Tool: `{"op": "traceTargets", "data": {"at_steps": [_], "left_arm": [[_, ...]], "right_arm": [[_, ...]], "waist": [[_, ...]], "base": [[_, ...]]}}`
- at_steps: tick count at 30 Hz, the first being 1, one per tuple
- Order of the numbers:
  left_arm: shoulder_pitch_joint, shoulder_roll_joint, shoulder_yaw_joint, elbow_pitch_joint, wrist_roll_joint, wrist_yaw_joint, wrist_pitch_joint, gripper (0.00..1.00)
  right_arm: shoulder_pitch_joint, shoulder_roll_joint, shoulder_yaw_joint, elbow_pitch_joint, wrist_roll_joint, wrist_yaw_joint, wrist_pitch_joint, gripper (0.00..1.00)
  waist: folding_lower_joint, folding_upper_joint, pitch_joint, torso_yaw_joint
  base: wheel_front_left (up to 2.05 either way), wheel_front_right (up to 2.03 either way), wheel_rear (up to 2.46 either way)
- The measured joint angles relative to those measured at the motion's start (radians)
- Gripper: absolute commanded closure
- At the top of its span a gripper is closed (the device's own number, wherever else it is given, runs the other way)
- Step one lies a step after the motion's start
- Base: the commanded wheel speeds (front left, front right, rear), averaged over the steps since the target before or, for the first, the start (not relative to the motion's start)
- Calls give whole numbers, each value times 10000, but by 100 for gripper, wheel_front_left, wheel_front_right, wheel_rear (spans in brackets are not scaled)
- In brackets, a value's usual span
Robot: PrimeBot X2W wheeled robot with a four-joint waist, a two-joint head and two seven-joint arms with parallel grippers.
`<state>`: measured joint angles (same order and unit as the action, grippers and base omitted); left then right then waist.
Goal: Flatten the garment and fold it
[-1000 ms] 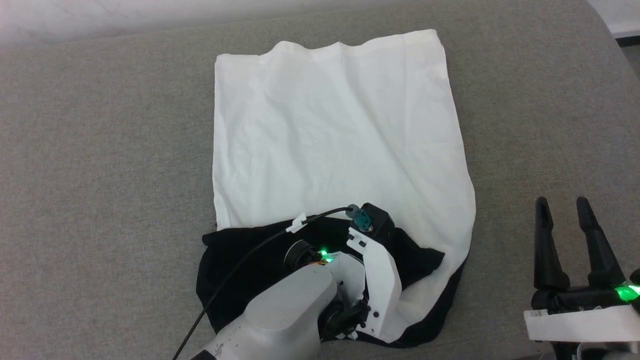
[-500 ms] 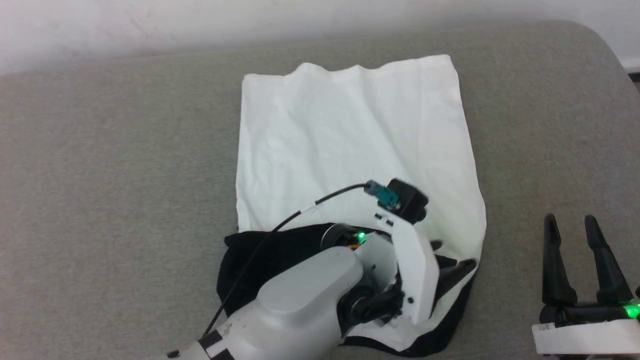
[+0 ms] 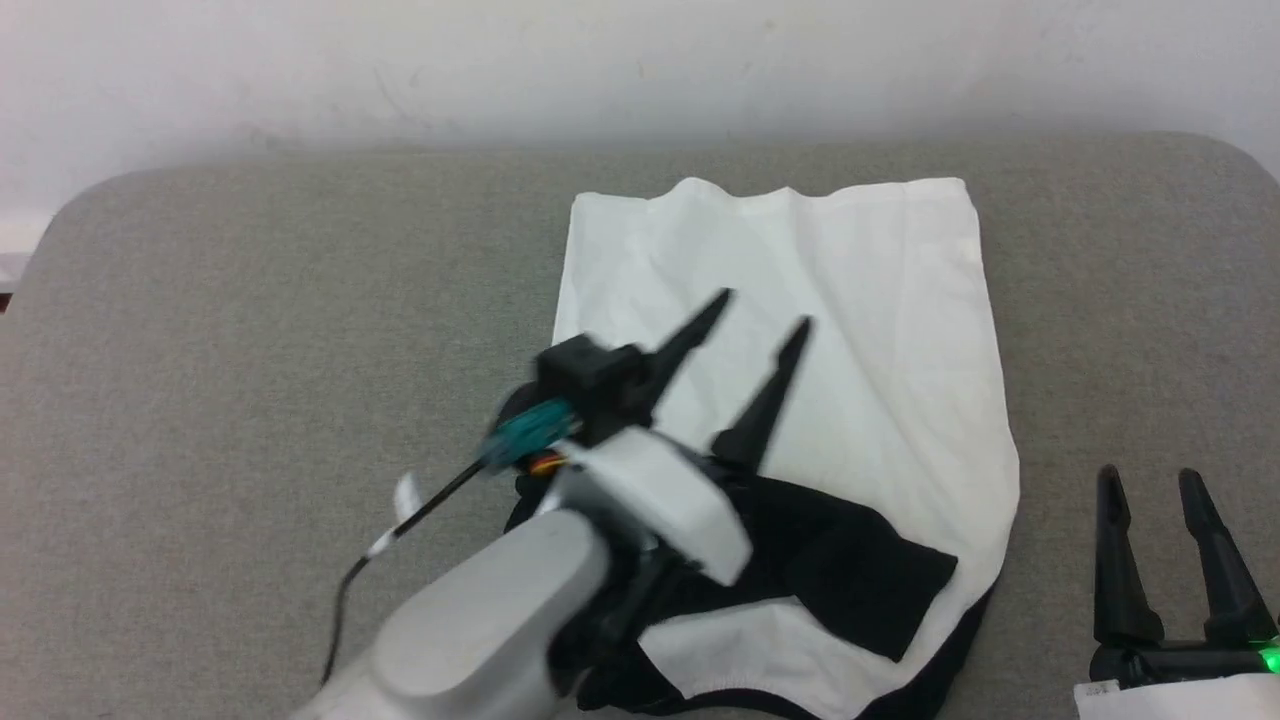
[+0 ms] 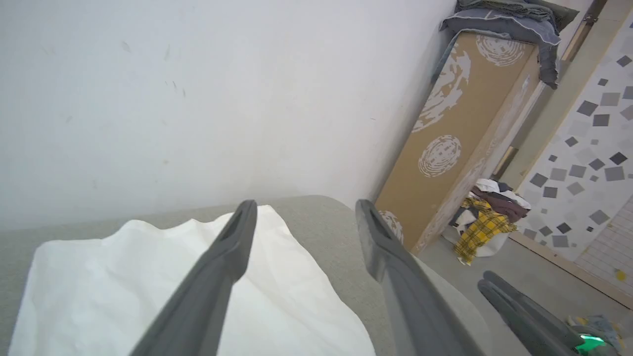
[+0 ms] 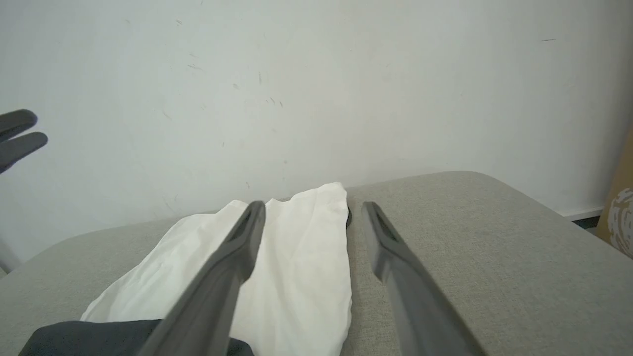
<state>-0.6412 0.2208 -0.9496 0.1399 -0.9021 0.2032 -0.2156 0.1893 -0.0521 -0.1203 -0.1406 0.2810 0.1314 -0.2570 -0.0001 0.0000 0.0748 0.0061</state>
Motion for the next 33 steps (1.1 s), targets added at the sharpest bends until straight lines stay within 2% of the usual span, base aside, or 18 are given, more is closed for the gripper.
{"op": "traceTargets", "data": {"at_steps": [4,7,10,12,15,21,27,33], "left_arm": [[1206,1076,1195,-1467,1417,1183,-410,0],[2540,1471,2598,-2742,2894,1864,-414,0],[4141,1695,3848,-3492,4138,2242,-414,0],[5116,1661,4621,-3804,4675,2320,-414,0],[6252,1624,5356,-3883,5517,2217,-414,0],[7705,895,6261,-3707,6337,1701,-416,0],[7900,209,6656,-3475,6748,924,-414,0],[7907,-142,7154,-3413,7162,453,-414,0]], "right_arm": [[-12,0,4,-140,0,0,0,0],[-40,2,-23,-192,0,0,0,0],[-47,0,-52,-198,0,0,0,0],[-49,2,-67,-190,0,0,0,0],[-49,-2,-94,-150,2,0,-2,0],[-20,0,-157,19,107,0,0,0],[13,0,-184,128,109,0,0,0],[-100,2,-357,123,-150,0,0,0]], "waist": [[1,1,125,62],[1,0,287,32],[2,0,403,-2],[2,0,423,-14],[1,0,395,6],[0,0,167,47],[1,0,14,129],[1,0,29,117]], "base": [[0,0,0],[0,0,0],[0,0,0],[0,0,0],[0,0,0],[0,0,0],[0,0,0],[0,0,0]]}}
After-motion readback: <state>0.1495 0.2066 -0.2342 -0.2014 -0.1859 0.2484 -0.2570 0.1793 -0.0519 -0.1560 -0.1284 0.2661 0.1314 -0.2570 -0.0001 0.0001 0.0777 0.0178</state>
